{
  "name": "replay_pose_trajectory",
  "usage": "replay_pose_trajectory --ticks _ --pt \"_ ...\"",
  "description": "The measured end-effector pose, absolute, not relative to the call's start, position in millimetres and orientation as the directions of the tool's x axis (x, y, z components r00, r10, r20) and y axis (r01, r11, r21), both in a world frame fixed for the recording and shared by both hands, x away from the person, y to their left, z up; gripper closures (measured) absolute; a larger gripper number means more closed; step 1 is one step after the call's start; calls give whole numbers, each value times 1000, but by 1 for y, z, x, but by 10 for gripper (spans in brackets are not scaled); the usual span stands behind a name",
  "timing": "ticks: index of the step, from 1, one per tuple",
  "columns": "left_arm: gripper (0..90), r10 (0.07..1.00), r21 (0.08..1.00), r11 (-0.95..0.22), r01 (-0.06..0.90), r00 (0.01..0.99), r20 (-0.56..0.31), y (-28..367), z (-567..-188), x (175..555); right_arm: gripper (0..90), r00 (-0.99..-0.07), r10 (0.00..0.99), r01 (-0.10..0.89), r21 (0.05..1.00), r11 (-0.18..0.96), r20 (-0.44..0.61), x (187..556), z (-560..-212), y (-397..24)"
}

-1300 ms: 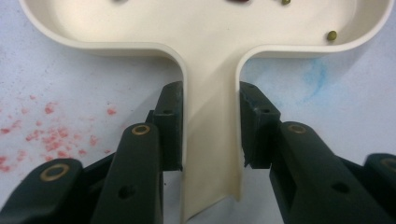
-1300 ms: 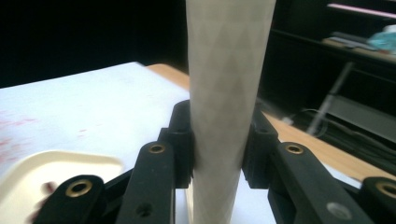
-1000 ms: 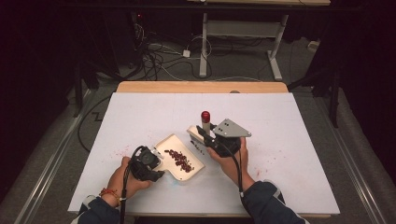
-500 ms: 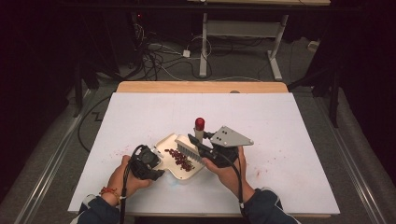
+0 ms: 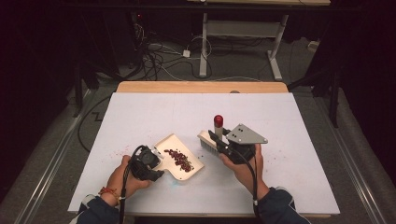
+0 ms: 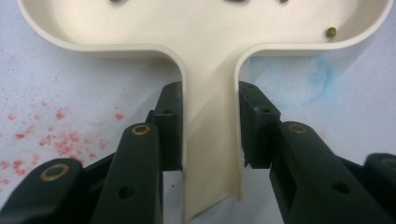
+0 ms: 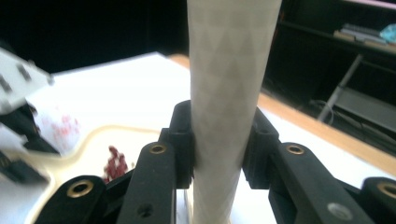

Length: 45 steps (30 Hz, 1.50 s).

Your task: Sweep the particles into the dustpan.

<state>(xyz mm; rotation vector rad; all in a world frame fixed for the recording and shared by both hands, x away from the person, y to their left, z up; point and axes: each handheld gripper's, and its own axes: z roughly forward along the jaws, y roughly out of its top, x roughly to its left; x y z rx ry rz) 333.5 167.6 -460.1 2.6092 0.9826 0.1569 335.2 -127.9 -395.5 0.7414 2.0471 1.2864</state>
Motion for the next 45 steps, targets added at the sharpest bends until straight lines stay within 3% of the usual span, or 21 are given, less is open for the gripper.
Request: replay_pose_trajectory --ticks 11,21,32,45 --pt "638 659 380 -692 614 752 -13 166 -454 326 700 -752 647 168 912 375 -127 310 -394 -115" --pt "638 664 381 -683 624 747 -34 169 -460 328 699 -780 613 108 937 331 -126 296 -377 -117" --pt "633 681 400 -663 633 732 -28 173 -464 328 699 -739 659 102 943 316 -141 326 -384 -134" --pt "635 705 422 -630 652 708 -41 172 -466 327 699 -763 619 69 928 365 -187 357 -403 -75"
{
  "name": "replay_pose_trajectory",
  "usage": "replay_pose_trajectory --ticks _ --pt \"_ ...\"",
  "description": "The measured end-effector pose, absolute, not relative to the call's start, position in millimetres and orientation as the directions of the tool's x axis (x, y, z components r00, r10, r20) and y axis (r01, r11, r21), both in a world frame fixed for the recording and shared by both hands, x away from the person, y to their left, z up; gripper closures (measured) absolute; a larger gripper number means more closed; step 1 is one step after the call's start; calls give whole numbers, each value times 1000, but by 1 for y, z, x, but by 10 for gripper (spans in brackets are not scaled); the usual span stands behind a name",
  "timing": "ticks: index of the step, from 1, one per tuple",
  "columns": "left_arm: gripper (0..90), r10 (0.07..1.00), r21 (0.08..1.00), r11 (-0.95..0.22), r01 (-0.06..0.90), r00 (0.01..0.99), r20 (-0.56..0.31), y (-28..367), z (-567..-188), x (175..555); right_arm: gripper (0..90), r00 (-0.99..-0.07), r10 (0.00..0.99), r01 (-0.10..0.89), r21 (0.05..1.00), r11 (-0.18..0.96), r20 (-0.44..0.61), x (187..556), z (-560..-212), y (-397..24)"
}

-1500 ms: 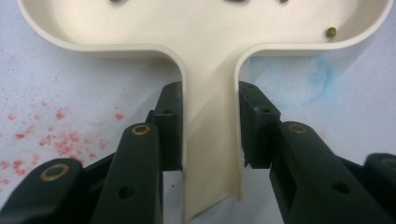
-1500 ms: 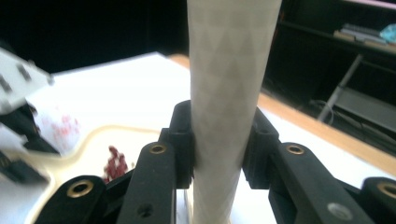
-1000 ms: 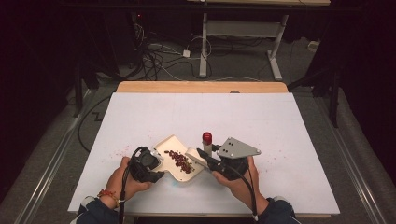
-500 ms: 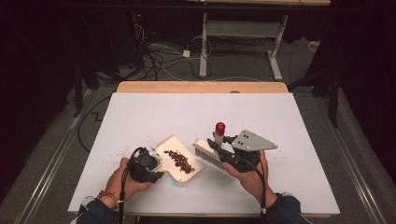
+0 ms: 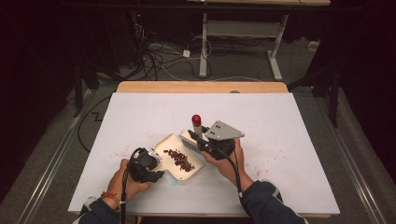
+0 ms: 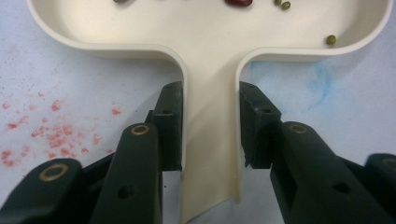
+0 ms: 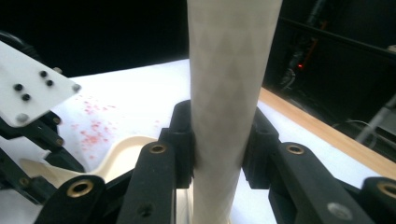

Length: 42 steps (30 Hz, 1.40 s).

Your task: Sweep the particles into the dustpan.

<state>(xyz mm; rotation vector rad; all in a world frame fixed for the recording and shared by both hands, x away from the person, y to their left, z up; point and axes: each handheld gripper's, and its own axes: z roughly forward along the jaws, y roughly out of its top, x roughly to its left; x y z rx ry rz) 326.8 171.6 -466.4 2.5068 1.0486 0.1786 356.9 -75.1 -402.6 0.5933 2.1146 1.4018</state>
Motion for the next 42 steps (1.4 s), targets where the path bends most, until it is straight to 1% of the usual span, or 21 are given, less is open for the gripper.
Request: replay_pose_trajectory --ticks 4,10,18,28,33,42 --pt "636 714 427 -620 658 699 -41 171 -467 325 699 -775 606 68 928 366 -182 350 -404 -61" --pt "636 730 430 -600 674 682 -51 170 -466 324 699 -786 589 41 934 356 -190 334 -400 -49" --pt "635 737 437 -589 680 674 -56 172 -467 325 699 -793 583 47 938 345 -175 333 -399 -51" --pt "636 766 448 -553 702 640 -57 181 -468 326 698 -787 605 51 964 259 -121 336 -376 -85" --pt "636 777 456 -536 711 627 -64 185 -467 328 698 -799 592 62 963 264 -111 333 -363 -108" --pt "637 788 461 -520 719 612 -66 192 -465 329 698 -805 588 95 961 261 -80 324 -346 -166"
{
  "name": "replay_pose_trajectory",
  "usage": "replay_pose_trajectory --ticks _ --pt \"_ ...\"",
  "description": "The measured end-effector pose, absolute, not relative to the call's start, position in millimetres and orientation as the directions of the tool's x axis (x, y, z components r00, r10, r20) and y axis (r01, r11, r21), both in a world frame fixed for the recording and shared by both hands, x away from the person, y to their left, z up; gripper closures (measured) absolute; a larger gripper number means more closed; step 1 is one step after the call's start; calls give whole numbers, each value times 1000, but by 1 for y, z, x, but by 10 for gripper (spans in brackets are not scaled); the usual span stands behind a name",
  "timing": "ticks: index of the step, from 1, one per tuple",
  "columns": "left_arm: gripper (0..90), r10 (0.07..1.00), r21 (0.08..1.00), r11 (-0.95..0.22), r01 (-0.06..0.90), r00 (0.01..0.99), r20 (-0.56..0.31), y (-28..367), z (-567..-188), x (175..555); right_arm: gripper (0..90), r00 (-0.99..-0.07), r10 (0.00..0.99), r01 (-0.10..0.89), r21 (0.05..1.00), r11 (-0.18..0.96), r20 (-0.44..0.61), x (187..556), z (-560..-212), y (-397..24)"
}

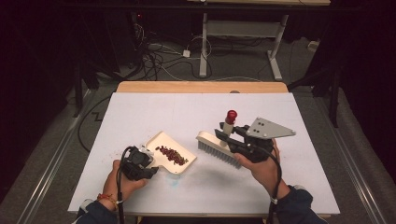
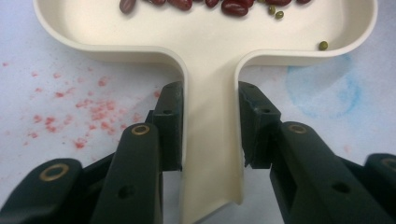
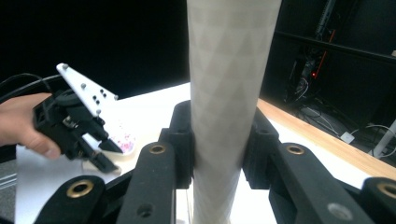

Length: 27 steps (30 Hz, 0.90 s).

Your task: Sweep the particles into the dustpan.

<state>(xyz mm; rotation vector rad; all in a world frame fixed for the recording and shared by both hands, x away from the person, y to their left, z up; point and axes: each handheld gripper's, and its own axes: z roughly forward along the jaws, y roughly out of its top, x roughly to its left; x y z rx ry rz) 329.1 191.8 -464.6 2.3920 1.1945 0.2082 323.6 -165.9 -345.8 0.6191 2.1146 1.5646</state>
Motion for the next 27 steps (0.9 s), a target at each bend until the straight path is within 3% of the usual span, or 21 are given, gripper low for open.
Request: replay_pose_trajectory --ticks 27 --pt "637 835 477 -455 753 547 -67 213 -467 338 697 -826 563 258 890 376 1 304 -358 -263"
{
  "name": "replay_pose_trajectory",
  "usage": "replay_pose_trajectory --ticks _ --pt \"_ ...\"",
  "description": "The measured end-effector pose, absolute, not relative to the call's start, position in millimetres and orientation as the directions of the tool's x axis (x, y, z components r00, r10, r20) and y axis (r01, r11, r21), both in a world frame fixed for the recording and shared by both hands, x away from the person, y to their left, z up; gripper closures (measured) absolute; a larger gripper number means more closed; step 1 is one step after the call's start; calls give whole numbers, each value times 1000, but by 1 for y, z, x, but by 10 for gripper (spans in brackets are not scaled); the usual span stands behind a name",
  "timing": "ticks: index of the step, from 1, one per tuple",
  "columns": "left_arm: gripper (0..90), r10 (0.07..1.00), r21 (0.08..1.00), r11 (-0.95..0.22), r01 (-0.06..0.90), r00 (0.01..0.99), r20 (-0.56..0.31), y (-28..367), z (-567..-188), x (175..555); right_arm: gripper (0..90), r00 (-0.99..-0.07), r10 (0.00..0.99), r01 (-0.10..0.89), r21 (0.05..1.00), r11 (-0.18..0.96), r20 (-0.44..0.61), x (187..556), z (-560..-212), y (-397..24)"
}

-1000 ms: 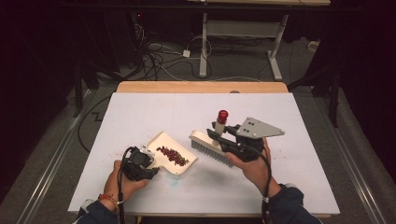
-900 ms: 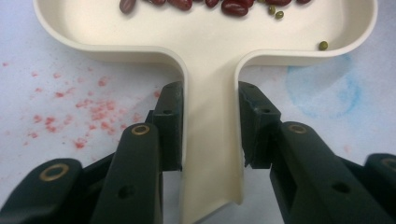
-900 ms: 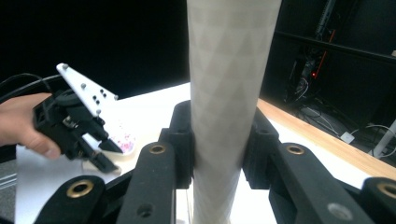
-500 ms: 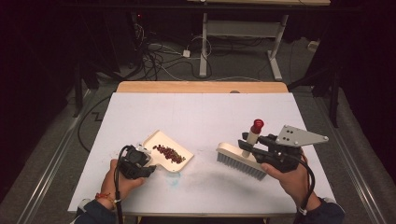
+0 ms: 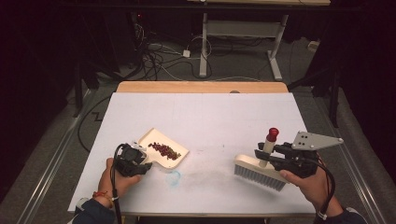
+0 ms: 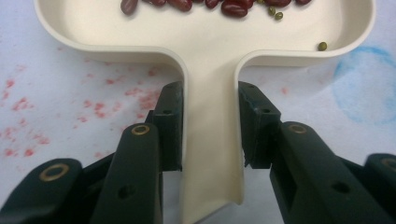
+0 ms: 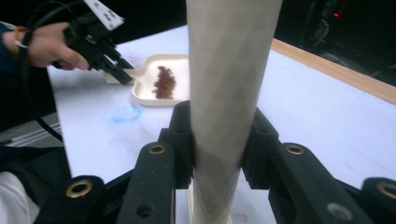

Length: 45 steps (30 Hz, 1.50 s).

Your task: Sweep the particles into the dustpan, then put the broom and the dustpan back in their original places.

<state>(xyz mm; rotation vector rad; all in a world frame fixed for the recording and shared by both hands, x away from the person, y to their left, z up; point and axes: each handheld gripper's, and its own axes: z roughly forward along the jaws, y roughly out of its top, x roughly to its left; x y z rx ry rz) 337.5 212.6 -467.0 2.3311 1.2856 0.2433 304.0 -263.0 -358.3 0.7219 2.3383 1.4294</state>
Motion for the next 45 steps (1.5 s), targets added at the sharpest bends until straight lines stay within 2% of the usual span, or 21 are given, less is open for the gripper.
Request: replay_pose_trajectory --ticks 7,14,19,27,34,39,45 --pt "636 862 481 -412 774 502 -69 218 -470 343 697 -825 565 303 866 398 29 317 -367 -267" --pt "634 885 496 -364 788 459 -81 217 -474 349 693 -829 557 325 856 402 53 348 -373 -269" --pt "527 875 488 -381 785 476 -82 207 -473 347 666 -814 578 346 842 413 51 373 -375 -269" --pt "479 846 498 -426 755 528 -77 196 -468 330 607 -737 675 406 816 413 25 404 -382 -267" --pt "447 806 532 -480 697 590 -45 191 -467 314 580 -676 737 466 782 413 14 430 -391 -259" --pt "358 783 597 -490 636 621 -19 198 -469 305 574 -623 782 516 754 407 4 446 -402 -251" --pt "241 730 681 -545 489 676 99 206 -466 286 577 -583 812 554 731 398 0 464 -415 -240"
